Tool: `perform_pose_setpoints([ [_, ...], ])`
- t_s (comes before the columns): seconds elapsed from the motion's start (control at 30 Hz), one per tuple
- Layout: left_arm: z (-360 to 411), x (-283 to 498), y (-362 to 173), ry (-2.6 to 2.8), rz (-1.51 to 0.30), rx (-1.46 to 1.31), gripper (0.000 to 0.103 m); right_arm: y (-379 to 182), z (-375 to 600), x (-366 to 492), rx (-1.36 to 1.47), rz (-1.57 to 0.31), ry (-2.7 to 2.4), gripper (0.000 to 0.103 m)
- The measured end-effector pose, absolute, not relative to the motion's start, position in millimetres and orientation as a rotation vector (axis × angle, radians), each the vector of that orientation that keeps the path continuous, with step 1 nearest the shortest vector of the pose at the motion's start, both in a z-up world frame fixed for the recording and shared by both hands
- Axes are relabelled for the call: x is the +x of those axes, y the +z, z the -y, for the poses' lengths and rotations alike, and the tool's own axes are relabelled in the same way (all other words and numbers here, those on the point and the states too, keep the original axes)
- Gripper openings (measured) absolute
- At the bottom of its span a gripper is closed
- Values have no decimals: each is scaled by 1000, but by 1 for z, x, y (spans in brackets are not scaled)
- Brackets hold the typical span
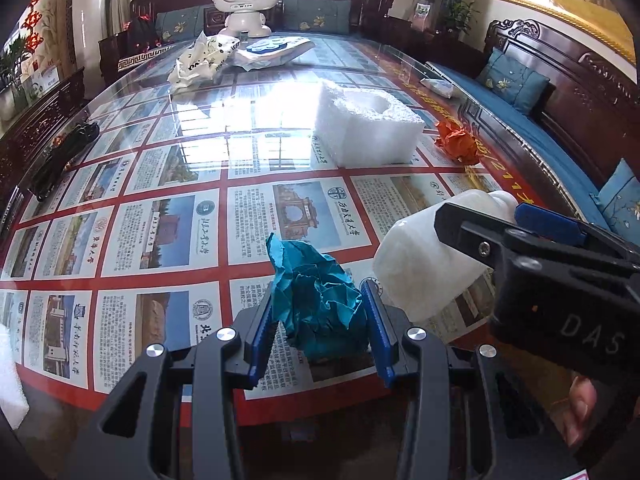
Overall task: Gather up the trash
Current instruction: 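Close the right tool on the white plastic bottle and lift it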
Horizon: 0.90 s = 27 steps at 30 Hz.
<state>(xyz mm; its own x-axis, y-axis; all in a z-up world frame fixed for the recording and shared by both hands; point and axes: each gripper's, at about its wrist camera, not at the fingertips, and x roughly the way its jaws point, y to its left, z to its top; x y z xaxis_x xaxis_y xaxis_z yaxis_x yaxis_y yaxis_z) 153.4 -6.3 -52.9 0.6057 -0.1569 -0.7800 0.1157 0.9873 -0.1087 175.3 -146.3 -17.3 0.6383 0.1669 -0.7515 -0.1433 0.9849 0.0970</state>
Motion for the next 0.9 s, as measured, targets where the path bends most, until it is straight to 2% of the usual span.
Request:
perform_pose_setpoints([
  [0.17,6,150,-50,-162,-902,-52,42,-15,158,171,-4,-893,152,83],
  [0.47,-2,144,-48,-157,-896,-67,42,-17,173,180,344,-959,-4,83],
  [0.73,-16,143,-46,-171,-887,-75,42,-22,150,177,348,-905,-230,87],
  [0.9,-24,144,-44,-181,-878,-84,42,-23,152,186,470,-904,-280,88],
])
